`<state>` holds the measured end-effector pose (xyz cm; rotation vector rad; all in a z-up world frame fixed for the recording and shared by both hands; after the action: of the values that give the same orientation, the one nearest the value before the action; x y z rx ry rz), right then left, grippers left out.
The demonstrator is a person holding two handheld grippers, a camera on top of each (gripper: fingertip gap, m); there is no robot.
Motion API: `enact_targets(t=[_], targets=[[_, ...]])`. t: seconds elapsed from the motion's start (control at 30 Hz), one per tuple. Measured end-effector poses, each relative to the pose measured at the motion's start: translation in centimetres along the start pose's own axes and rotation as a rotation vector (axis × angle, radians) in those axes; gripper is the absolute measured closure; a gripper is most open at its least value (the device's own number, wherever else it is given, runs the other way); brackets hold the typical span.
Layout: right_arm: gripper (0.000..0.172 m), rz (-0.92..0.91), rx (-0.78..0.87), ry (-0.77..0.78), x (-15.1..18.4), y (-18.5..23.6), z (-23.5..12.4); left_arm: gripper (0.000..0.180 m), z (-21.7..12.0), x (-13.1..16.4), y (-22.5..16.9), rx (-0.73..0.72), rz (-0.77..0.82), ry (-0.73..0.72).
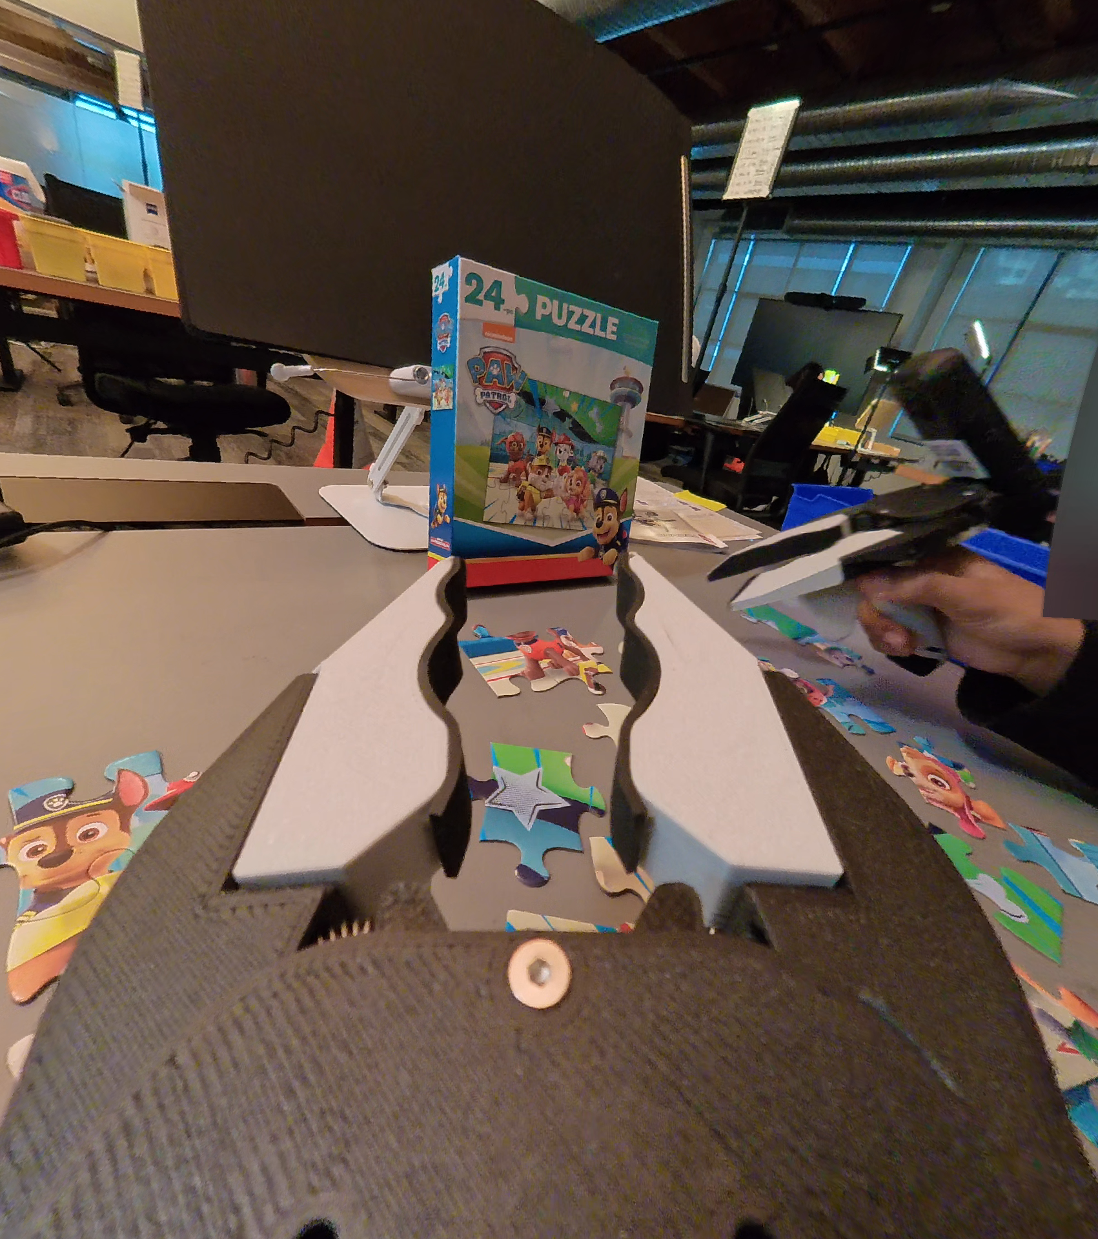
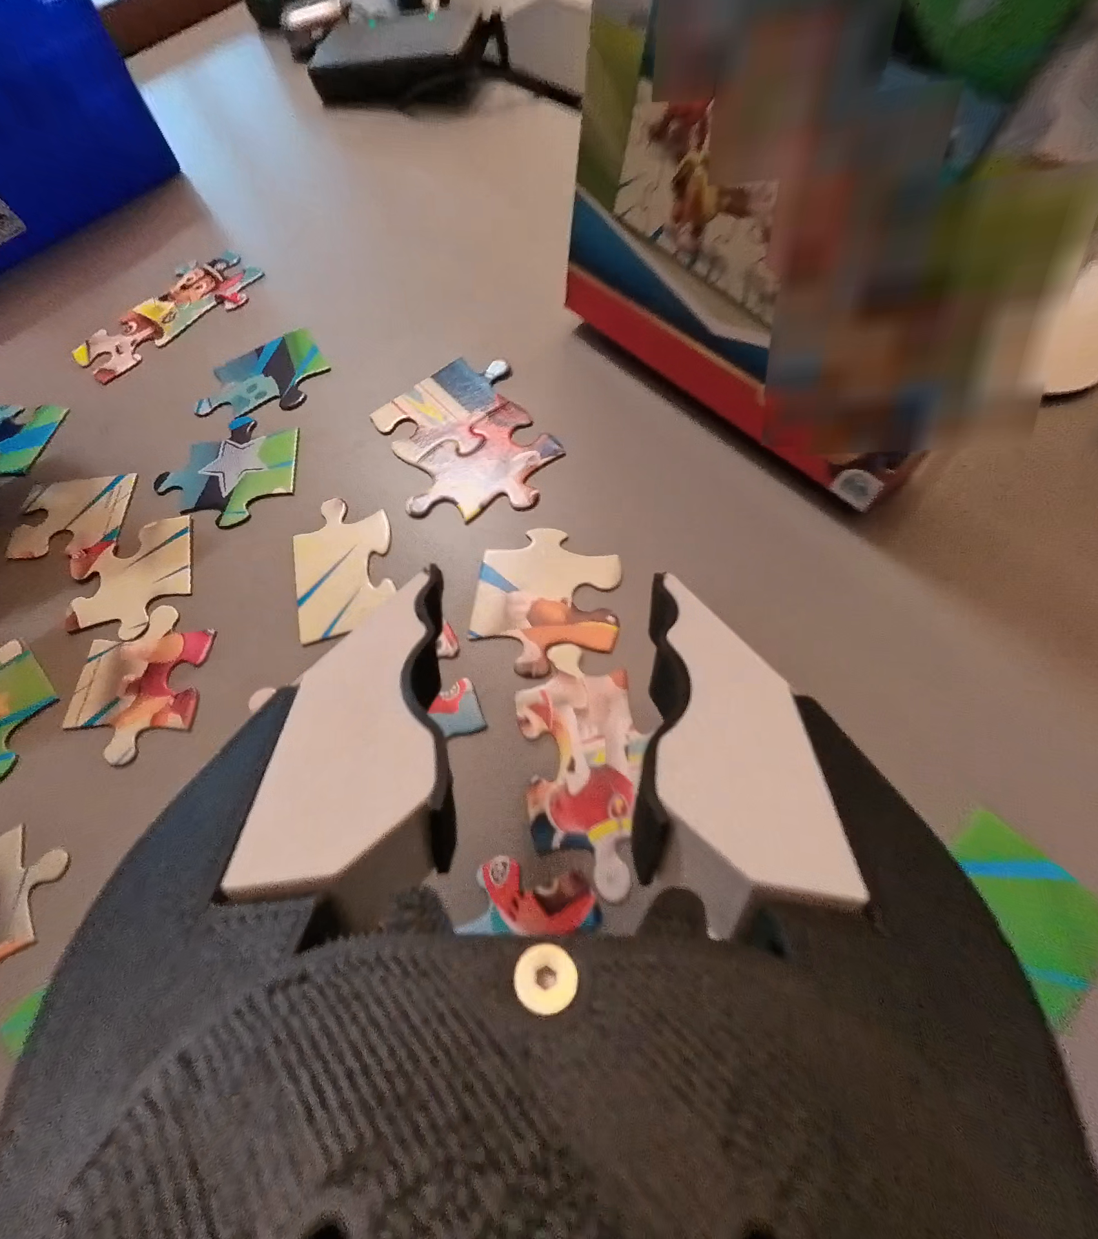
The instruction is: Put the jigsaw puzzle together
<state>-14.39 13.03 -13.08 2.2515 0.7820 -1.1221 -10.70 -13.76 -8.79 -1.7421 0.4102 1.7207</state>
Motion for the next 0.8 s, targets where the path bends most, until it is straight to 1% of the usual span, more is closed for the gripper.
enact_targets(t=[0.13,0.2,0.37,0.47,0.5,0.6,0.67,0.8], targets=[[0.112,0.034,-0.016,0.099,0.4,-0.1,2.7,0.136,0.0,0.0,-0.2,0.008,-0.001,0.001],[0.111,0.042,-0.003,0.145,1.1,-0.2,3.5,0.136,0.0,0.1,-0.4,-0.001,0.035,0.008],[0.099,0.004,0.090,0.241,2.8,-0.9,4.4,0.136,0.3,0.6,-0.9,-0.002,0.101,0.036],[0.100,-0.046,0.117,0.254,2.8,-0.7,4.7,0.136,0.4,0.7,-0.9,-0.008,0.114,0.040],[0.106,-0.049,0.105,0.253,2.7,-0.5,4.8,0.136,0.4,0.7,-0.9,-0.010,0.115,0.041],[0.117,-0.061,0.090,0.253,2.6,-0.2,4.9,0.136,0.4,0.7,-0.8,-0.014,0.118,0.042],[0.131,-0.063,0.083,0.249,2.6,-0.2,4.8,0.136,0.4,0.7,-0.8,-0.015,0.119,0.043],[0.133,-0.059,0.076,0.237,2.7,-0.2,4.7,0.136,0.4,0.7,-0.8,-0.017,0.124,0.044]])
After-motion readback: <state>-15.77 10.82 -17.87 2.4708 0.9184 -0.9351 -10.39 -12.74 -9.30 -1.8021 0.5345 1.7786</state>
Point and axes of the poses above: each gripper's, where its closed fingertips meet, z out along the fingers, x out of its underside, y = z × x across the jaws, the point moved 4 cm from there along -z, back along the fingers, and after that the axes turned 6 degrees about -x, right-handed, at the moved point
